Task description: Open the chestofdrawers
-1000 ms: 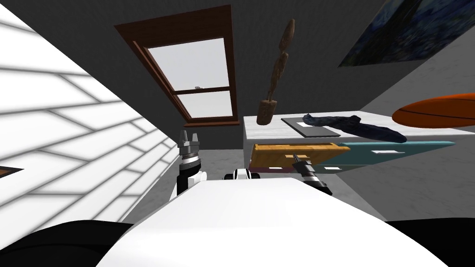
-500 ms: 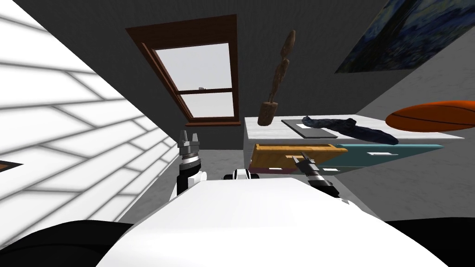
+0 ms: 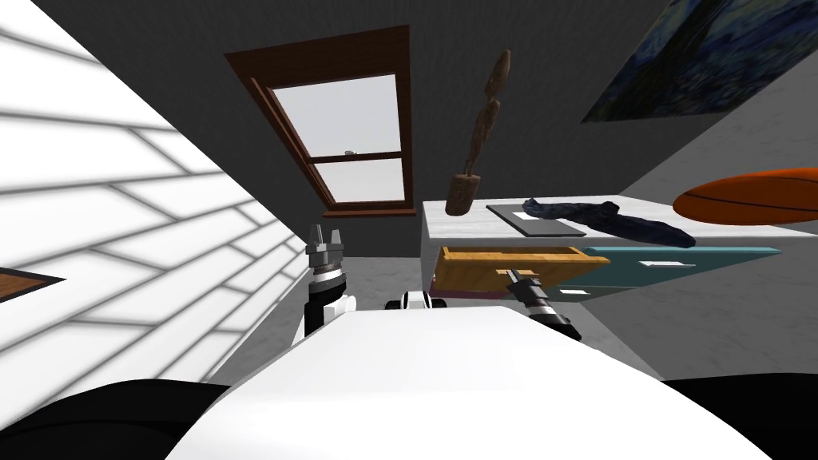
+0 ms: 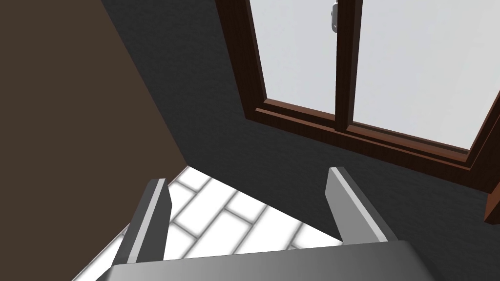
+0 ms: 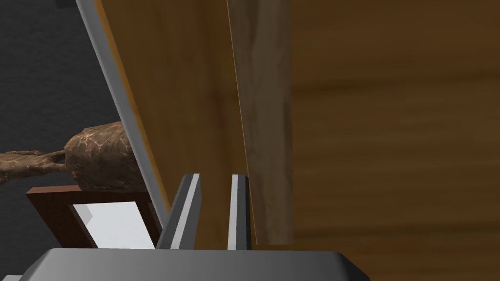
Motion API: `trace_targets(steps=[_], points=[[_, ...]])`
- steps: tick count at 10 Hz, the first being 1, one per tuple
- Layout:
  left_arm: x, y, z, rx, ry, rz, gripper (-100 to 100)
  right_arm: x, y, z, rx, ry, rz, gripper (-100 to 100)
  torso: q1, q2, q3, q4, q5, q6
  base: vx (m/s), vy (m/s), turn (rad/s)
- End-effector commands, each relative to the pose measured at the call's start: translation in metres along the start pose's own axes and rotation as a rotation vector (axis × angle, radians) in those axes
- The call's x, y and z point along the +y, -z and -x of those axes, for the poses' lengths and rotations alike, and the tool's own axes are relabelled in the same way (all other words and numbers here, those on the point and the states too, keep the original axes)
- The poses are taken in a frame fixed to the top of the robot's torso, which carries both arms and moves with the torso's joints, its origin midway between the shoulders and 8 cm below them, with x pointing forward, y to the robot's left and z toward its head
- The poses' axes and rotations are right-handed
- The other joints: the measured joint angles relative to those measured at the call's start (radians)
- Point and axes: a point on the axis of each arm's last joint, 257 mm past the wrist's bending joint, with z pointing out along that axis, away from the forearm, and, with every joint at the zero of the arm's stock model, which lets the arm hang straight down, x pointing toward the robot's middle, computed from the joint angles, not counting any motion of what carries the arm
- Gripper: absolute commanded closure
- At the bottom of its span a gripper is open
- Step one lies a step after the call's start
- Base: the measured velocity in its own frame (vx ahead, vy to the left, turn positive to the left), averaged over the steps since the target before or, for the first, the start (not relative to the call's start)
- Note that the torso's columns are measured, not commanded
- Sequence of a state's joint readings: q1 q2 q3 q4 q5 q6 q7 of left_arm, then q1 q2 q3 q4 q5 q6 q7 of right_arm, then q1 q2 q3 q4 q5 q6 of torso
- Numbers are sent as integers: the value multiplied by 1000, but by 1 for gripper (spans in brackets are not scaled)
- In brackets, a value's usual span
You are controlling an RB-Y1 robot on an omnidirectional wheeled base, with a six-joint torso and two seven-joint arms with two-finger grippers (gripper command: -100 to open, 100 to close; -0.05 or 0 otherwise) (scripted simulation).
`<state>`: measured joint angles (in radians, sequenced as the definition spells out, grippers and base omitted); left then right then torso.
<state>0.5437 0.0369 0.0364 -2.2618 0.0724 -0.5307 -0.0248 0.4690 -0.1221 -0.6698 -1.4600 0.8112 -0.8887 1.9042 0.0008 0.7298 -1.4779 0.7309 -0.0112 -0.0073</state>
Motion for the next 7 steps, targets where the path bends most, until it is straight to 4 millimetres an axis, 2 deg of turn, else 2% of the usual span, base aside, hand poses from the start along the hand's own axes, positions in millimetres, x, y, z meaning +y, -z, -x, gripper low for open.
trace_targets(steps=[1,4,6,7], points=[[0,0,0,0,0,0,0,19,4,14,1,-44,16,-100,0,1,0,0,1,0,-2,4,12],[0,0,0,0,0,0,0,26,7,19,14,-73,15,-100,0,0,1,-1,-2,-1,-3,-5,-1],[0,0,0,0,0,0,0,-5,2,-5,30,-32,-12,-100,-3,0,0,0,1,2,23,10,1],[0,0,0,0,0,0,0,-3,1,2,20,-29,-19,-100,-4,-2,-2,1,3,4,38,9,-13]])
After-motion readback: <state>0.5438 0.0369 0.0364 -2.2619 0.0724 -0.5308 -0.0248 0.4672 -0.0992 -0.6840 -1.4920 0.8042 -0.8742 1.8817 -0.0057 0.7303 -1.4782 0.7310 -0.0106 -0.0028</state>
